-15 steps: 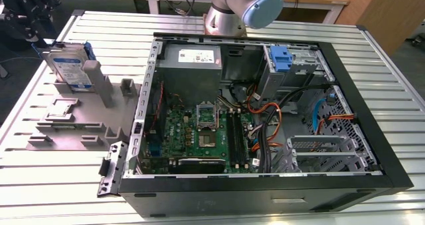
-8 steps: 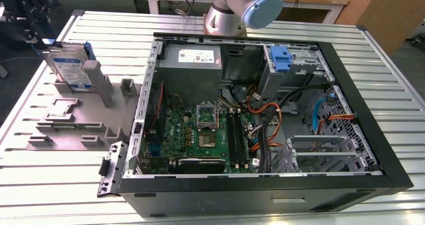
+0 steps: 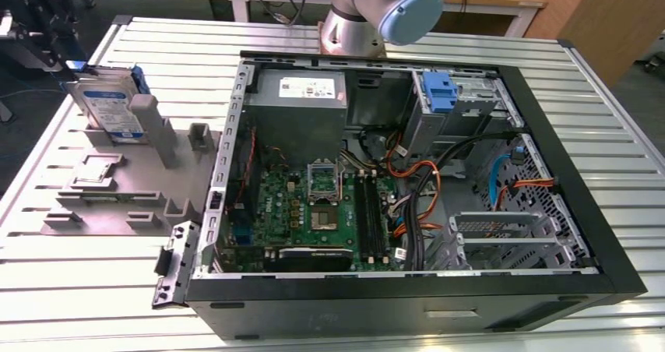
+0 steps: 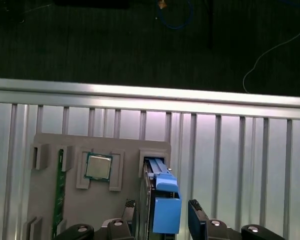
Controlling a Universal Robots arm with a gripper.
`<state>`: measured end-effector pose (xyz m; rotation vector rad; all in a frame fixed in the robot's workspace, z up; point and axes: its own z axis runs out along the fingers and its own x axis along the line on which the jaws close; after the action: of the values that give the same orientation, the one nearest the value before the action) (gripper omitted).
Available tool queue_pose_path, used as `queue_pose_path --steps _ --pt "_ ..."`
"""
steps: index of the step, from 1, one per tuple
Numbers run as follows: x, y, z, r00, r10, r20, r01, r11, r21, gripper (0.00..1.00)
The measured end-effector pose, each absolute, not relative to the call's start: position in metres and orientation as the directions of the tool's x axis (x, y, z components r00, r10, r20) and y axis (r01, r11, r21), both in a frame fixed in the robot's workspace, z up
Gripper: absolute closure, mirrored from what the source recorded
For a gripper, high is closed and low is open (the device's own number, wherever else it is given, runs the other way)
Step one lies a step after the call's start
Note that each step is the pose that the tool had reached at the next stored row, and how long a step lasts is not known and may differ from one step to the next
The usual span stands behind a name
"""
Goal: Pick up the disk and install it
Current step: 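Pick up the disk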
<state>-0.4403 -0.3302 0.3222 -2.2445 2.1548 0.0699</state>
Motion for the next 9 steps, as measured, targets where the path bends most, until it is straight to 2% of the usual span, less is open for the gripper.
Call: queue_pose_path --steps 9 --pt "-0.442 -0.331 0.308 0.037 -0.998 -0.053 -0.999 -0.038 0.008 0.47"
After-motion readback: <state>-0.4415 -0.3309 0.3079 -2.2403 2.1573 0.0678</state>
